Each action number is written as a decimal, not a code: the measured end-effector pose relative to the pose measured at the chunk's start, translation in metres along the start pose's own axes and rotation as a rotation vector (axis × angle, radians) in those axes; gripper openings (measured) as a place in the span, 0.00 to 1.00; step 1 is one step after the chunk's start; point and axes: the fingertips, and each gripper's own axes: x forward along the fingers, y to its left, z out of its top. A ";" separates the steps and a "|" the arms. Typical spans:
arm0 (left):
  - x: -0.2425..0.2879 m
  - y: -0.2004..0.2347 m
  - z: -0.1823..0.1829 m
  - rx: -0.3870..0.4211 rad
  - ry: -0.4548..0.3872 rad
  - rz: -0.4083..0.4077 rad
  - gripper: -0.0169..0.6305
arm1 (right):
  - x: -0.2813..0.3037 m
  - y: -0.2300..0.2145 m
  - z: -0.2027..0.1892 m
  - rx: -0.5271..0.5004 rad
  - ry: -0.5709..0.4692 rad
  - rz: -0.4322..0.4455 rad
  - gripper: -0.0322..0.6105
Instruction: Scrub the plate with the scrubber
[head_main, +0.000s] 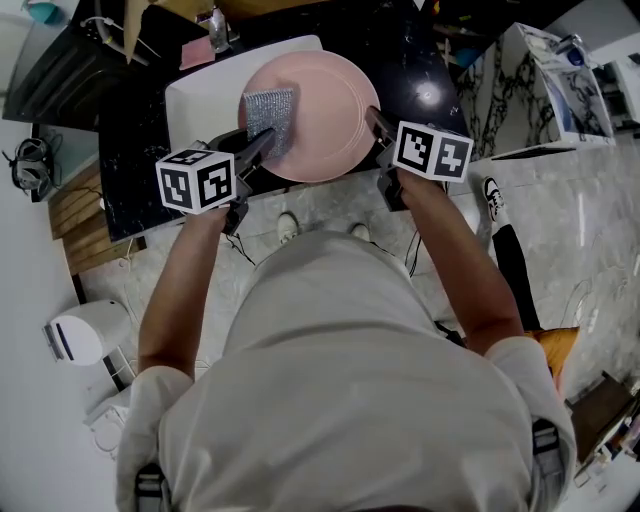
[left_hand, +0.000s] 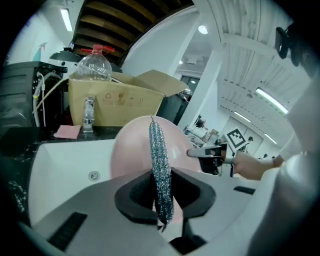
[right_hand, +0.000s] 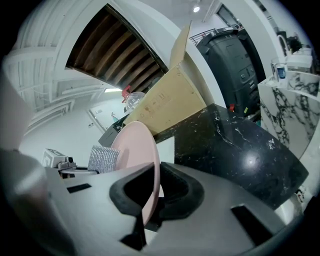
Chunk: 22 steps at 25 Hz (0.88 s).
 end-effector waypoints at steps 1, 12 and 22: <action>0.005 -0.013 -0.002 0.000 0.002 -0.034 0.13 | 0.001 0.001 0.001 -0.002 -0.002 0.002 0.09; 0.051 -0.076 -0.024 -0.039 0.058 -0.199 0.13 | 0.004 0.020 0.001 -0.020 -0.005 0.035 0.09; 0.008 -0.024 -0.039 -0.033 0.056 -0.095 0.13 | -0.001 0.010 0.007 -0.024 -0.002 0.022 0.09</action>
